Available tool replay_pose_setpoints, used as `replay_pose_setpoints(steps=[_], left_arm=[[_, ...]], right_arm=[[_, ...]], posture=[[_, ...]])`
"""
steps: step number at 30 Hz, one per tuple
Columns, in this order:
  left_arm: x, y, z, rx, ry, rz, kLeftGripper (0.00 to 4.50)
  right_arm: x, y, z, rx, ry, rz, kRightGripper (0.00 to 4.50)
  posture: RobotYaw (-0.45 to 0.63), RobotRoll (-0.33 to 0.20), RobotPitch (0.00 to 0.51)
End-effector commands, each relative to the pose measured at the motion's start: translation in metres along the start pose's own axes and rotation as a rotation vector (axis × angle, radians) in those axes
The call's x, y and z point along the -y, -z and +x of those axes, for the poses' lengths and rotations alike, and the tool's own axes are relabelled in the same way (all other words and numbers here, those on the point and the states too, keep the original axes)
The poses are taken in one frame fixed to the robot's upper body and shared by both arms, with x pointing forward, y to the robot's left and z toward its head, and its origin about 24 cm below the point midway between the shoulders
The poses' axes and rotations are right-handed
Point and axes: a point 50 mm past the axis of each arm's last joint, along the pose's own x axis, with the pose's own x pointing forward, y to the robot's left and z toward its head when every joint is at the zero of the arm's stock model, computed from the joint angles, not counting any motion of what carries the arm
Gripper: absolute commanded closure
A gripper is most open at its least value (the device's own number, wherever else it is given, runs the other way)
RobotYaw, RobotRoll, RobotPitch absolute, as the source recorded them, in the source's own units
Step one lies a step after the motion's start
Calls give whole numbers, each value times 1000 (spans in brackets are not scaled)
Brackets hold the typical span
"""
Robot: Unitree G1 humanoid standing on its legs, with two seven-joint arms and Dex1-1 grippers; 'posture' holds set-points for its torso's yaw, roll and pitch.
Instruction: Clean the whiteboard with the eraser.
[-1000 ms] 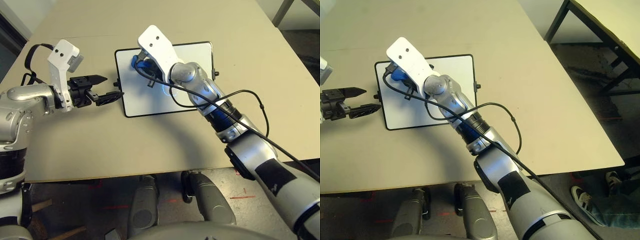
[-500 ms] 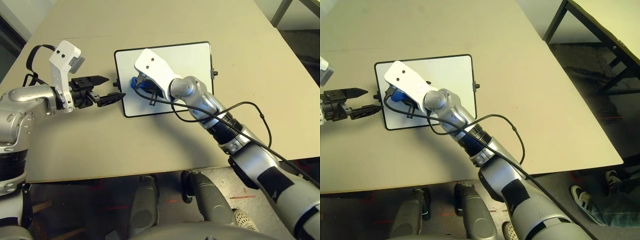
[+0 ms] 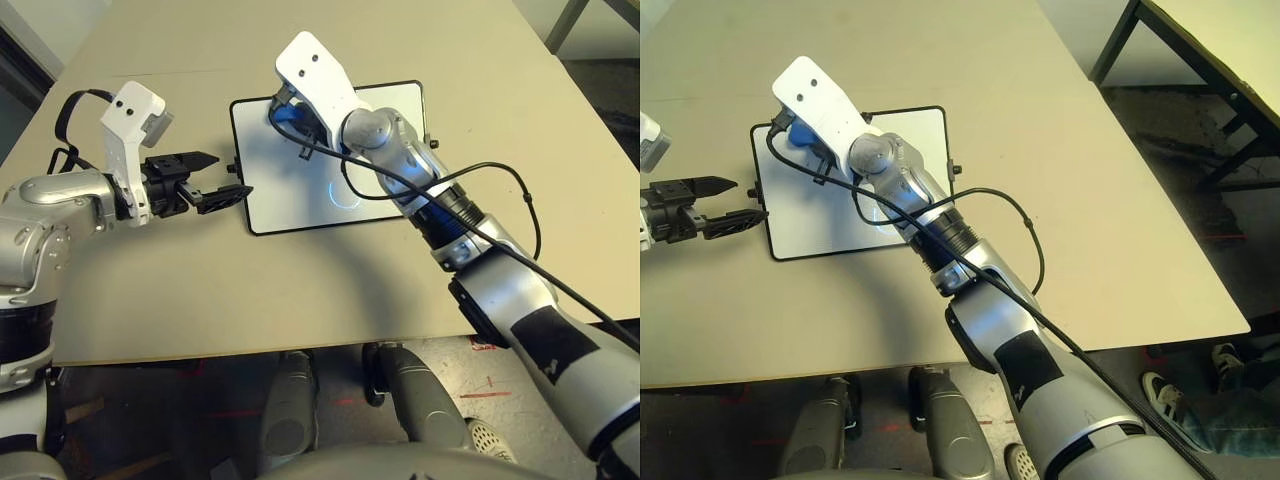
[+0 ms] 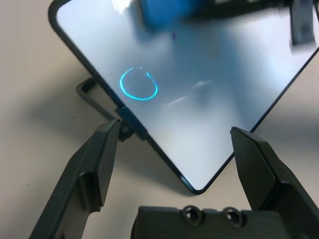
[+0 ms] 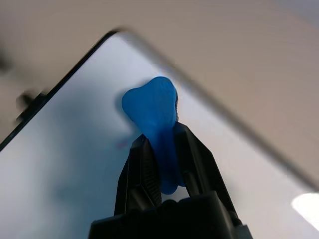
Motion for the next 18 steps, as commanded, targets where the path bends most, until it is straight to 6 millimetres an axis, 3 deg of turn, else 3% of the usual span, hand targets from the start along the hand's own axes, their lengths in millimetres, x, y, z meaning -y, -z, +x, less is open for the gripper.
replay_pose_setpoints(steps=[1,6,14,18], left_arm=[[2,0,0,5,8,-10,0],[2,0,0,8,10,-14,0],[3,1,1,11,9,-20,0],[3,0,0,12,8,-22,0]], right_arm=[[-22,29,2,-158,-110,16,3909],[-20,30,-2,-186,-112,4,3909],[19,21,-4,-182,37,32,3910],[28,20,-4,-188,65,40,3910]], posture=[[-3,0,202],[-4,0,203],[-3,0,204],[-7,0,203]])
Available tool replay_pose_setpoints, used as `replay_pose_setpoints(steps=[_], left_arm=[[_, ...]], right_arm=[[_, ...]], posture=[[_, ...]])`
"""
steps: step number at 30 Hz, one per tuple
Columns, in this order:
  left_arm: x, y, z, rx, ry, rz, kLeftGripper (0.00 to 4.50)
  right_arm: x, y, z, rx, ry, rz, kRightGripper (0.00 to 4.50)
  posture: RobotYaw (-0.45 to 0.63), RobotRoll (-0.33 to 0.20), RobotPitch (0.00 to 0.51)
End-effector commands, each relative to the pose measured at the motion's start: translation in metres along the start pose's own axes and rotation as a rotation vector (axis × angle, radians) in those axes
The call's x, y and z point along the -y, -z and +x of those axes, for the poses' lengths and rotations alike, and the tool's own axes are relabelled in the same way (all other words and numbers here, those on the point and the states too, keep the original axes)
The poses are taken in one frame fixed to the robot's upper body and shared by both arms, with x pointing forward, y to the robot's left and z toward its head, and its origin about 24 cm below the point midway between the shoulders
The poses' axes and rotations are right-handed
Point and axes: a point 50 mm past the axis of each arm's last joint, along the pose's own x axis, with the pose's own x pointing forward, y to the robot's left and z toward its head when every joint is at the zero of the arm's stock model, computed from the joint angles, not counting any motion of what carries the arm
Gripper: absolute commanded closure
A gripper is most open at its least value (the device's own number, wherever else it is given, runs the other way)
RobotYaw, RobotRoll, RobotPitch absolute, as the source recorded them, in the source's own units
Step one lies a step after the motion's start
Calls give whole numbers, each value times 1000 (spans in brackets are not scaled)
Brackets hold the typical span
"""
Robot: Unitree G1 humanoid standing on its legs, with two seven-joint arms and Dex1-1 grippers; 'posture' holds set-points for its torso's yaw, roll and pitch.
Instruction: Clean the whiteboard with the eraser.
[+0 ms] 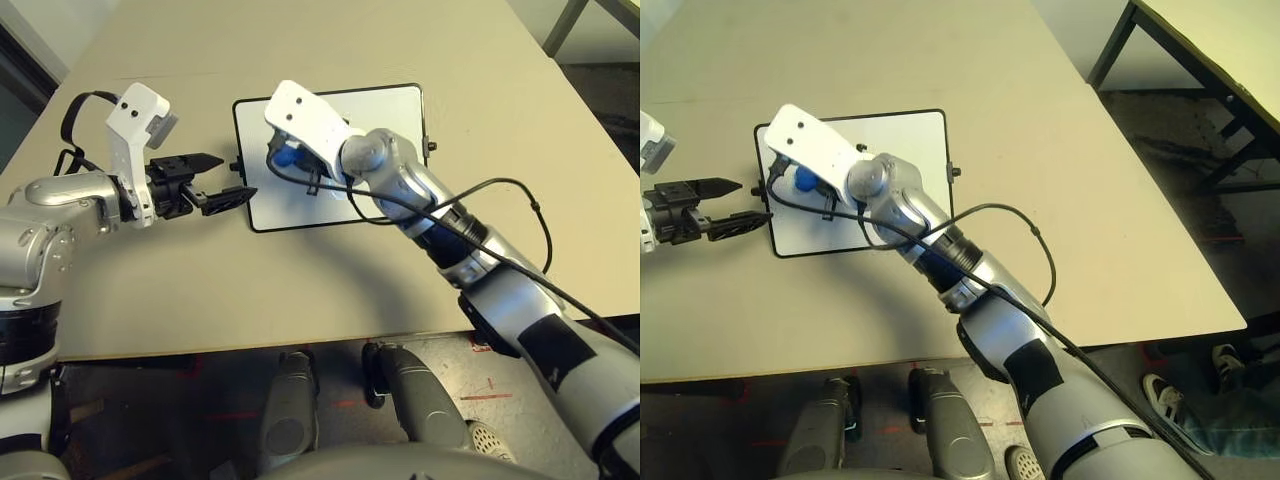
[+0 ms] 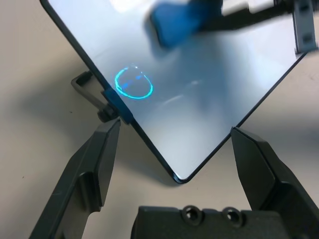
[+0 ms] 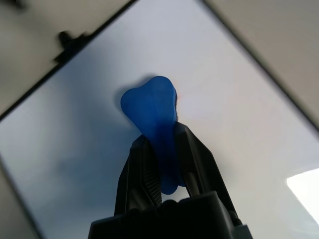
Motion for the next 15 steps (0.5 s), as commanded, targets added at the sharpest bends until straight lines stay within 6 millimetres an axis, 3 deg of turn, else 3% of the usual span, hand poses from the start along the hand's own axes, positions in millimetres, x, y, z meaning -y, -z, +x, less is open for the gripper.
replay_pose_setpoints(steps=[1,15], left_arm=[[2,0,-1,3,6,-9,0],[3,-1,-1,9,7,-11,0]], right_arm=[[5,21,3,-83,24,58,3910],[-38,29,-6,-136,-179,-1,3910]], posture=[[-7,0,203],[-14,0,204]])
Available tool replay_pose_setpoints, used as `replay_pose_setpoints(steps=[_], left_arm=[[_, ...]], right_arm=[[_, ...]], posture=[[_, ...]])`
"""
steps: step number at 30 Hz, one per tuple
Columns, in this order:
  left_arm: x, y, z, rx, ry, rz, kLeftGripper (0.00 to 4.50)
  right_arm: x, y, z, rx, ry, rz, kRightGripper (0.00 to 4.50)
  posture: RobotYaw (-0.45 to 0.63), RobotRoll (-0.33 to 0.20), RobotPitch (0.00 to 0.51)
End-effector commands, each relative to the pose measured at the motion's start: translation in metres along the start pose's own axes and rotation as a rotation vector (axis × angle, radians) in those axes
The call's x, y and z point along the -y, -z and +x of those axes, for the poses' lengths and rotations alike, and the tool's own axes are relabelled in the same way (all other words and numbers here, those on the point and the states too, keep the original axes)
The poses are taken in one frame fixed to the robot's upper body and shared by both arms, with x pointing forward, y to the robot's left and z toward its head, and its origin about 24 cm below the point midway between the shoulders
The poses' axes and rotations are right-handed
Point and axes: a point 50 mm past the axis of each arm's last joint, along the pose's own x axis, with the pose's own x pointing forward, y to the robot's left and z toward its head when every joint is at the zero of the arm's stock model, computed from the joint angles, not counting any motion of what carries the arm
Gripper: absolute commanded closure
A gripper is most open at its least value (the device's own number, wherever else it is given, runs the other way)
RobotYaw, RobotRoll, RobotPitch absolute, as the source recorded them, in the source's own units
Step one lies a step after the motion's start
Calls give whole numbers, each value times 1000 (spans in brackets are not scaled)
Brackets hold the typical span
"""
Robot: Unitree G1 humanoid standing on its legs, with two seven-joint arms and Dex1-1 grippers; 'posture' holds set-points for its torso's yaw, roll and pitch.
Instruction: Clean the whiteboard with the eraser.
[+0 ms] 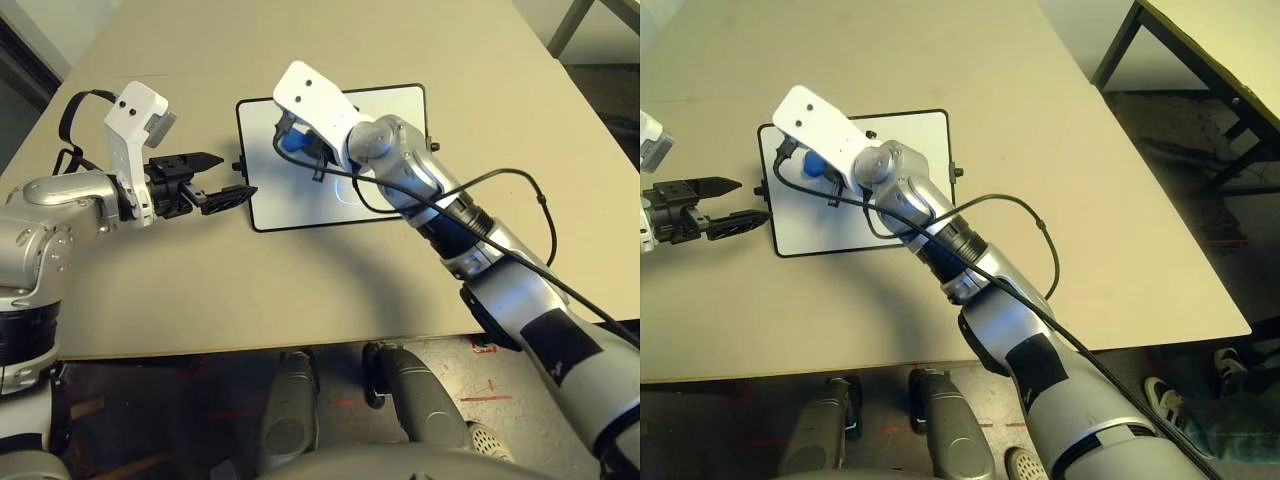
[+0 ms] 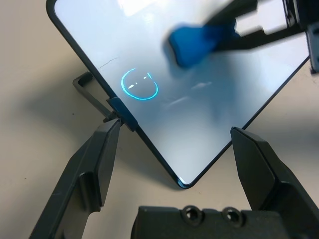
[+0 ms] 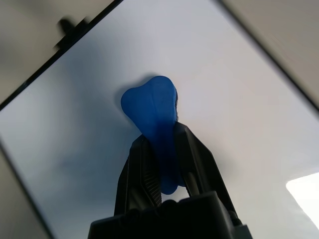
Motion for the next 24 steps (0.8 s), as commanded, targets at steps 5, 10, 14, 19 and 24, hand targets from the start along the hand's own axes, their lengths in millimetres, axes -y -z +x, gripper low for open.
replay_pose_setpoints(steps=[5,10,14,19,24], left_arm=[[1,0,0,6,1,-4,0],[0,0,1,11,0,-4,0],[0,-1,2,13,1,-2,0],[-1,-1,2,15,2,0,0],[-1,-2,2,14,5,4,0]], right_arm=[[-12,21,2,-113,-61,23,3910],[7,14,0,-99,2,42,3910],[11,20,2,-122,8,56,3911],[-11,40,3,-168,-57,77,3911],[-37,67,3,-233,-113,119,3911]], posture=[[-21,0,200],[-26,0,198],[-24,0,198],[-25,0,200],[-29,0,200]])
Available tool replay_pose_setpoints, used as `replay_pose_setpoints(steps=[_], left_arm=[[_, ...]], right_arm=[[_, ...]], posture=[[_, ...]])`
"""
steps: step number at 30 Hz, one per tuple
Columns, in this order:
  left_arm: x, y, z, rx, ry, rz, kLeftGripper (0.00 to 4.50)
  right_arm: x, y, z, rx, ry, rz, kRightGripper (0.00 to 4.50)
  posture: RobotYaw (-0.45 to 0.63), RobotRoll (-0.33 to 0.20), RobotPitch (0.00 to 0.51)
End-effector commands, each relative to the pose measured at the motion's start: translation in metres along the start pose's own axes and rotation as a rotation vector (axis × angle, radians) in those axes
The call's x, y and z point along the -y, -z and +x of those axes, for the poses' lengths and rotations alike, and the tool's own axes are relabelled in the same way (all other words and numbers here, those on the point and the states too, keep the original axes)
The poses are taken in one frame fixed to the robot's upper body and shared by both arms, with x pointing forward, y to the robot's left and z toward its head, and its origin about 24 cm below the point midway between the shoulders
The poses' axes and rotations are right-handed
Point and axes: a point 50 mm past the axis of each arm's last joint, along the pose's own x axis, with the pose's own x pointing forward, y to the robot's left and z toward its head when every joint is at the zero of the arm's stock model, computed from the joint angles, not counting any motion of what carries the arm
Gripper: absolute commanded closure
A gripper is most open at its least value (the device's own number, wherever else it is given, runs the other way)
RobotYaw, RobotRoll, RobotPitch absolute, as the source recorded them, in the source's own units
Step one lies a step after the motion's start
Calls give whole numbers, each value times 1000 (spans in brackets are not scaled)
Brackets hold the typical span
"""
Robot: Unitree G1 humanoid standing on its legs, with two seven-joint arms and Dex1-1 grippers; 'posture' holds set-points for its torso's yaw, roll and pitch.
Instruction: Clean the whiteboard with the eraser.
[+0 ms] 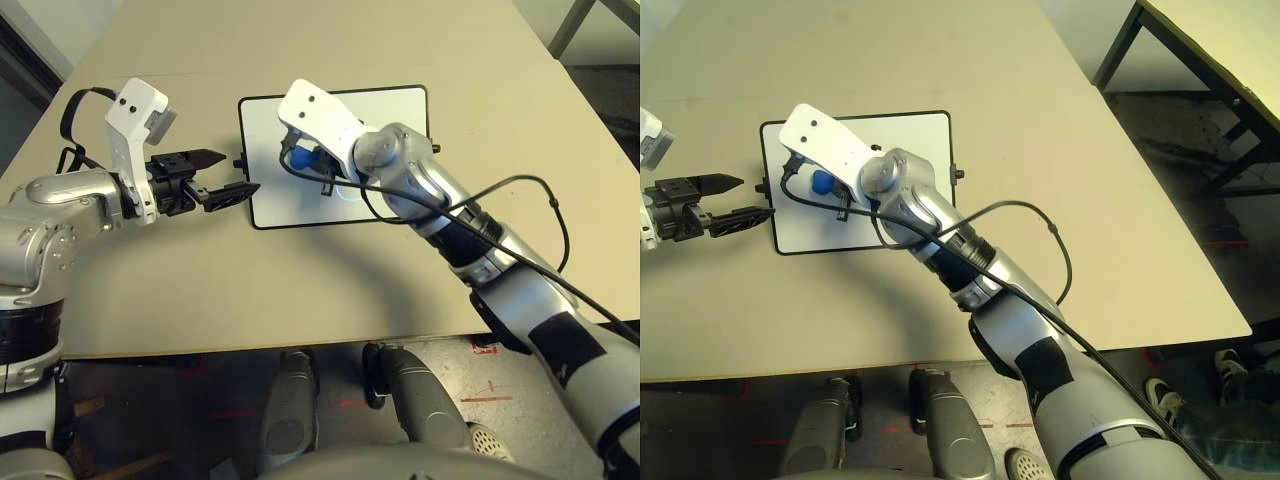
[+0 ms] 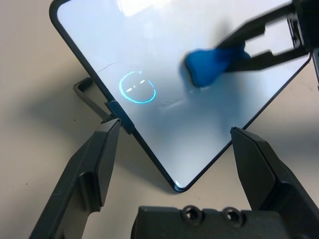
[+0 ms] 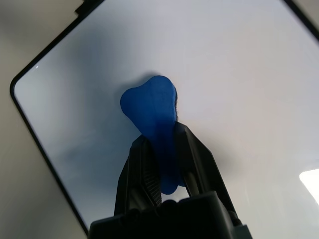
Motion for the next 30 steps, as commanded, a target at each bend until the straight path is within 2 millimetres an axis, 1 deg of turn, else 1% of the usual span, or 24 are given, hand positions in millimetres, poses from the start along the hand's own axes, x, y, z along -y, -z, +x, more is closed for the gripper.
replay_pose_setpoints(steps=[1,3,6,9,13,15,19,23,27,28,30], left_arm=[[-1,1,1,-11,5,6,0],[-1,0,1,-11,6,8,0],[-2,-1,2,-11,10,10,0],[-2,-1,2,-12,14,12,0],[-3,-2,5,-13,24,15,0],[-3,-2,6,-13,29,16,0],[-4,-2,8,-12,34,18,0],[-4,-2,8,-12,37,18,0],[-3,-1,9,-9,41,17,0],[-2,-2,9,-5,42,18,0],[-1,-3,8,11,39,16,0]], right_arm=[[-29,57,11,-213,-88,109,3911],[-33,68,10,-243,-87,127,3911],[-31,79,9,-269,-67,156,3911],[-20,85,6,-284,-20,182,3911],[4,83,-1,-280,67,229,3912],[11,84,-3,-285,89,241,3912],[22,91,-7,-302,128,262,3912],[28,96,-10,-318,149,271,3912],[24,91,-12,-289,128,296,3912],[23,88,-13,-265,117,315,3912],[21,77,-22,-193,83,409,3912]], posture=[[-30,0,200],[-31,0,200],[-34,0,200],[-40,0,199],[-49,0,197],[-53,0,197],[-55,0,196],[-55,0,195],[-42,0,188],[-36,0,187],[-21,0,180]])
